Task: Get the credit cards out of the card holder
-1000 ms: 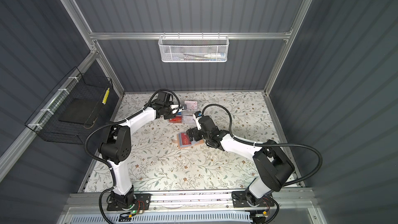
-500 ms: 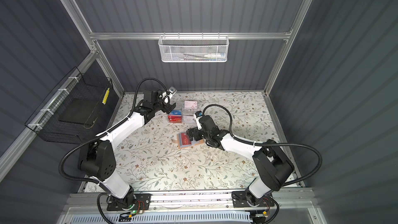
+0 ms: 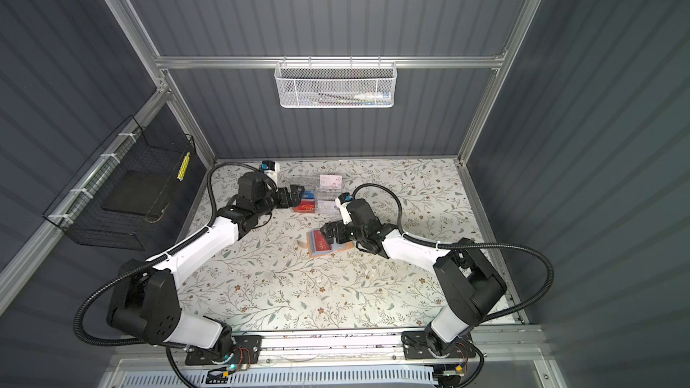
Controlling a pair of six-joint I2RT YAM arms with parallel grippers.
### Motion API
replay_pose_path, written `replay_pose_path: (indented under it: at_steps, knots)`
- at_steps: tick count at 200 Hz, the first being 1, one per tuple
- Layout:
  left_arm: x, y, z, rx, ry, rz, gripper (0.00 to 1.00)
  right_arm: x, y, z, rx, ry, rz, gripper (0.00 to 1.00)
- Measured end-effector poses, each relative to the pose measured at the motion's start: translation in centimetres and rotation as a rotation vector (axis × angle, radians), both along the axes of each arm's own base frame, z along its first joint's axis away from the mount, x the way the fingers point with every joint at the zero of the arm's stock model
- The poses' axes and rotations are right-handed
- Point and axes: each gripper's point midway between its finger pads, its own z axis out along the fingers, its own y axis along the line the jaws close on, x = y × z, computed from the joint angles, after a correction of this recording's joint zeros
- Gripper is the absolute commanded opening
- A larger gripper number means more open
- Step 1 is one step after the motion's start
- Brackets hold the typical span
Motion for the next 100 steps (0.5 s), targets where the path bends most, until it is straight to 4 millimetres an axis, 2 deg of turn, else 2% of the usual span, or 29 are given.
replay_pose_path:
  at_steps: [19, 50, 71, 100]
  knots:
    - [-1.7, -1.0, -2.4, -0.15, 0.135, 0.004, 1.0, -0.6, 0.3, -1.2, 0.029, 0.055, 0.013, 0.99]
    - [-4.3, -2.6, -4.5, -0.347, 0.269, 0.011, 1.0, -2.0, 0.6, -2.6, 0.066, 0.129, 0.036, 0.99]
    - [-5.4, -4.0, -4.8, -0.442, 0.322, -0.006, 1.0, -3.0, 0.6, -3.4, 0.087, 0.161, 0.054, 0.99]
    - [-5.2, -6.4, -4.2, -0.578, 0.351, -0.05, 1.0, -3.7, 0.9, -3.5, 0.101, 0.18, 0.08, 0.99]
